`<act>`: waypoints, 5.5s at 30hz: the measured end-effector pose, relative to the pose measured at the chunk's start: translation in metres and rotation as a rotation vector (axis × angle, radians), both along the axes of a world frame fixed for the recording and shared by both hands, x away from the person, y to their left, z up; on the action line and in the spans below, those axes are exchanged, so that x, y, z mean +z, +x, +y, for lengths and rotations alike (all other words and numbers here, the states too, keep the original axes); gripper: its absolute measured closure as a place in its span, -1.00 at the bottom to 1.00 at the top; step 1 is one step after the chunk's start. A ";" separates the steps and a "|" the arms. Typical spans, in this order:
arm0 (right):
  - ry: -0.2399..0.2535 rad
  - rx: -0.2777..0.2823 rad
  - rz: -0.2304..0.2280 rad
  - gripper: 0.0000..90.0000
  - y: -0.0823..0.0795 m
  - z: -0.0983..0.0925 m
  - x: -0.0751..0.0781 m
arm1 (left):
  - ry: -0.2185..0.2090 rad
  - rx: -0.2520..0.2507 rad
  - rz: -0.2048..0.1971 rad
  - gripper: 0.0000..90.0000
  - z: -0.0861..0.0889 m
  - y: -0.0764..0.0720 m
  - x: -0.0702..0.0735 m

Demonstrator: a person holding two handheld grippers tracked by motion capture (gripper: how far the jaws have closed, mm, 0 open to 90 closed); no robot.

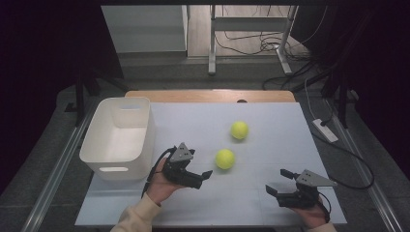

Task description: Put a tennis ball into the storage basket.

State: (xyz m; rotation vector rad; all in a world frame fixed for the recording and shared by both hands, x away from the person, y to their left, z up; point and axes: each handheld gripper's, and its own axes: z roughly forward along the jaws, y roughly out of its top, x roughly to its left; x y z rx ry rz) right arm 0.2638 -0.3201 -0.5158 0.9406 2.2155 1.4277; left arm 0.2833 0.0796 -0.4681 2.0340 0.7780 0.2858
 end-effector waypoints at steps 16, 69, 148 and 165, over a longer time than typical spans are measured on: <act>0.002 0.001 -0.003 -0.73 -0.001 -0.001 0.001 | 0.010 -0.028 0.001 -0.89 -0.020 0.011 0.003; 0.000 0.004 -0.003 -0.73 0.000 0.001 0.000 | 0.103 -0.048 0.077 -0.92 -0.063 0.053 -0.004; 0.002 -0.007 -0.005 -0.73 -0.001 -0.001 0.001 | 0.075 -0.089 0.172 -0.40 -0.066 0.079 -0.013; 0.001 -0.012 -0.009 -0.73 -0.001 0.000 0.002 | 0.011 -0.069 0.110 -0.40 -0.047 0.070 0.009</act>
